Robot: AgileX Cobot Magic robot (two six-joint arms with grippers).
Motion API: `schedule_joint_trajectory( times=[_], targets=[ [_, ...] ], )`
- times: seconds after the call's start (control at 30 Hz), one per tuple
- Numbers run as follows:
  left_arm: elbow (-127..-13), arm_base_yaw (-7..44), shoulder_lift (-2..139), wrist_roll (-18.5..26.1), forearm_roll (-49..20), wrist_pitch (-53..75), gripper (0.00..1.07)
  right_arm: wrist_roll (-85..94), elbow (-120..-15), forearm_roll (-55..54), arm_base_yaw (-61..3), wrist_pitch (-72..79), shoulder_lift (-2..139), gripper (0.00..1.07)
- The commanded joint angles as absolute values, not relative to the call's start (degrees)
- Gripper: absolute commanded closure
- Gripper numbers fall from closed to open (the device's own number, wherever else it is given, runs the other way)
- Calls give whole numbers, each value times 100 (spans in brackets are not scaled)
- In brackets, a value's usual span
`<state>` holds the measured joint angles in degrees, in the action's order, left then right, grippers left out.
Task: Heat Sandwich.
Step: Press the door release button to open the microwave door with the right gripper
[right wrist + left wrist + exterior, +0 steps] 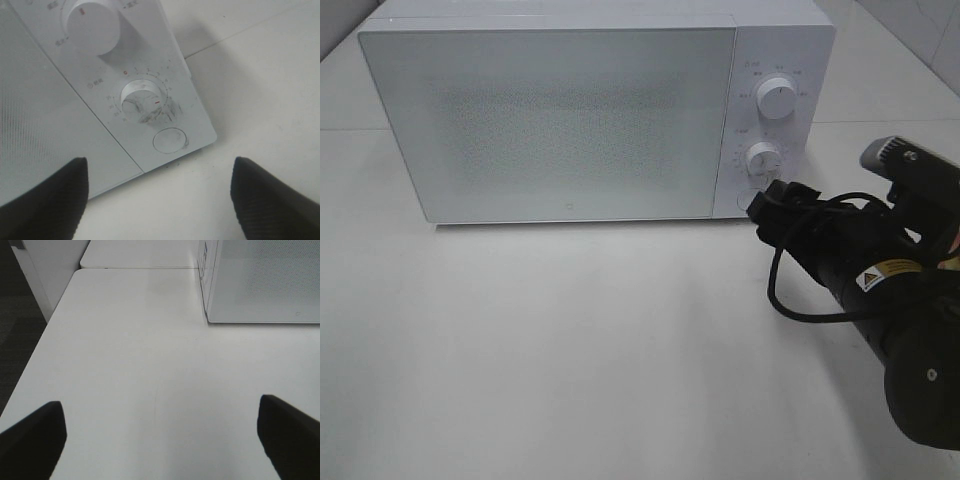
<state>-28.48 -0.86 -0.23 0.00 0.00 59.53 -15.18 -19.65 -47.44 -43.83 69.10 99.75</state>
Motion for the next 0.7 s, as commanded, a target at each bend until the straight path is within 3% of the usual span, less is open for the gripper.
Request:
schedule_joint_trajectory(
  times=[0.03, 0.27, 0.43, 0.57, 0.6, 0.63, 0.67, 0.7],
  targets=[
    [-2836, -109, -178, 0, 0, 5930, 9, -3415, -2017, -4733, -4389, 6864, 9958, 31],
    [-2836, -109, -178, 0, 0, 5930, 9, -5523, -2017, -4710, -4389, 6537, 9958, 35],
    [-2836, -109, -178, 0, 0, 5930, 9, -7007, -2017, -4675, -4389, 6469, 9958, 49],
    [-2836, -109, -178, 0, 0, 5930, 9, -7918, -2017, -4675, -4389, 6492, 9958, 77],
    [-2836, -109, -178, 0, 0, 5930, 9, -7918, -2017, -4675, -4389, 6492, 9958, 77],
    [-2836, -109, -178, 0, 0, 5930, 9, -7970, -2017, -4670, -4389, 6492, 9958, 86],
    [-2836, -109, -178, 0, 0, 5930, 9, -7964, -2017, -4670, -4389, 6492, 9958, 103],
    [-2836, -109, -178, 0, 0, 5930, 9, -7964, -2017, -4658, -4389, 6486, 9958, 107]
  ],
)
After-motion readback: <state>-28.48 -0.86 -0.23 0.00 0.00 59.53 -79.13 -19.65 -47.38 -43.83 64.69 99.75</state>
